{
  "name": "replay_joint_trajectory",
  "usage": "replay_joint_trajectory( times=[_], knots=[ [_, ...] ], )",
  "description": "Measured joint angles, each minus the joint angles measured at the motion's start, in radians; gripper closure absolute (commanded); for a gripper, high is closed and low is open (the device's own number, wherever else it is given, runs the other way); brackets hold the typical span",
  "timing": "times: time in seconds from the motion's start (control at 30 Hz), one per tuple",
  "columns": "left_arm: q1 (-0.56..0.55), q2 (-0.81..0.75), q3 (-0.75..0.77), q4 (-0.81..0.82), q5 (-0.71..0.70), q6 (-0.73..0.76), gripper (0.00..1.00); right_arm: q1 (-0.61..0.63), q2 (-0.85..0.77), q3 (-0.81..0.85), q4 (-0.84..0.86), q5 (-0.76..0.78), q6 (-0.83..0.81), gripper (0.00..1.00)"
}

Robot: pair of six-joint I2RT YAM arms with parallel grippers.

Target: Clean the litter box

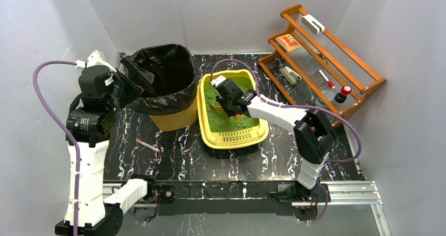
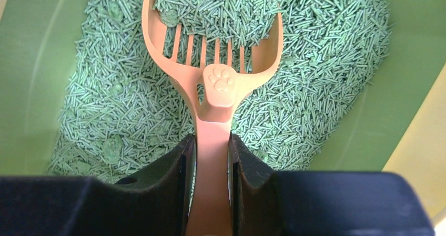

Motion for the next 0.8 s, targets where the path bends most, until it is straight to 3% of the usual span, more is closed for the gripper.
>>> replay_joint_trajectory(
  times=[0.33, 0.8],
  knots=[
    [0.0, 0.0, 0.005, 0.0, 0.001, -0.001, 0.02, 0.003, -0.003, -0.079, 0.115, -0.025, -0.038, 1.0],
    [0.0, 0.01, 0.018, 0.0, 0.008, -0.006, 0.02, 0.021, -0.034, -0.257, 0.365, 0.089, 0.003, 1.0]
  ],
)
